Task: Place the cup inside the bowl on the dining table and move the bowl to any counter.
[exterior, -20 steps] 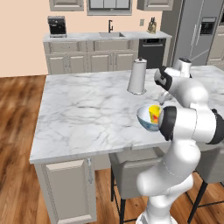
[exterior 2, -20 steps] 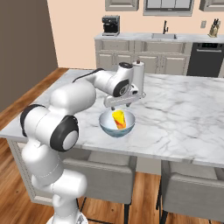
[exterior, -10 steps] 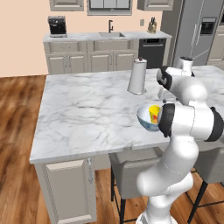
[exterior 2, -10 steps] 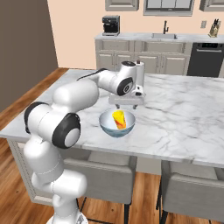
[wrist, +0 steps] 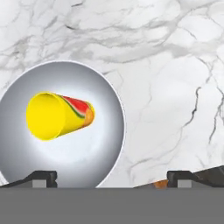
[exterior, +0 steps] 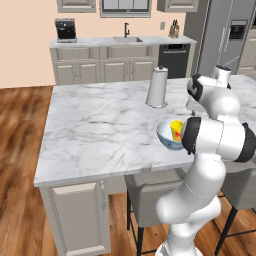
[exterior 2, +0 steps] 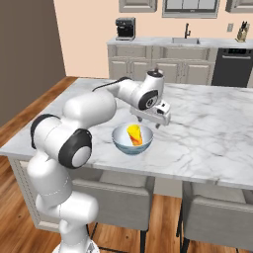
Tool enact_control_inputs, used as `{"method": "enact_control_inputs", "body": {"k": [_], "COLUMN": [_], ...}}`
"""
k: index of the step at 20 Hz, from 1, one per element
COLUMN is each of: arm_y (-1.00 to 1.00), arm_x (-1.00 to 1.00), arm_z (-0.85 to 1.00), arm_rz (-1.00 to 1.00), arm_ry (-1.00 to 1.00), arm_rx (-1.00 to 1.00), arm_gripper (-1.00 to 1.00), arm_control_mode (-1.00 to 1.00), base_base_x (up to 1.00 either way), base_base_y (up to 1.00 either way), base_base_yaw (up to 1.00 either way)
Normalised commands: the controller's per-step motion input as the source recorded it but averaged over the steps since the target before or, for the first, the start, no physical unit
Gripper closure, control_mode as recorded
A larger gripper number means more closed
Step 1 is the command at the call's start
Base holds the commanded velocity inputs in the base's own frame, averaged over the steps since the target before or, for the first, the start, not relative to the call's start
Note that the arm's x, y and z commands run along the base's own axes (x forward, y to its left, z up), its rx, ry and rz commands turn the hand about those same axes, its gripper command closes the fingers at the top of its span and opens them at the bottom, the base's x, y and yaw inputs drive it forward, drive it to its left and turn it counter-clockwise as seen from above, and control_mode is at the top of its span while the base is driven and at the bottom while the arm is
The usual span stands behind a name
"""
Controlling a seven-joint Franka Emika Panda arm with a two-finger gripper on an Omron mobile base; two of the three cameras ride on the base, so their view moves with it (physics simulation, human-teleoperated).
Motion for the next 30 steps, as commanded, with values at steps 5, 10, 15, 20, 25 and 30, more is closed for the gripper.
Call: {"method": "enact_control_inputs", "body": {"k": [5, 10, 15, 20, 25, 30], "arm_y": [-0.15, -0.01, -0.01, 0.00, -0.07, -0.10], "arm_x": [-0.04, -0.03, 0.00, 0.00, 0.00, 0.00], "arm_z": [-0.02, -0.03, -0.11, -0.15, -0.13, -0.19], "arm_rz": [-0.28, -0.19, -0.05, 0.00, 0.00, 0.00], "arm_ry": [0.00, 0.00, 0.00, 0.00, 0.00, 0.00], "arm_rx": [0.14, 0.13, 0.11, 0.06, 0.02, 0.01], "arm_gripper": [-1.00, -1.00, -1.00, -1.00, -1.00, -1.00], "arm_control_mode": [-1.00, -1.00, -1.00, -1.00, -1.00, -1.00], "base_base_x": [0.00, 0.00, 0.00, 0.00, 0.00, 0.00], "base_base_y": [0.00, 0.00, 0.00, 0.00, 0.00, 0.00], "base_base_yaw": [0.00, 0.00, 0.00, 0.00, 0.00, 0.00]}}
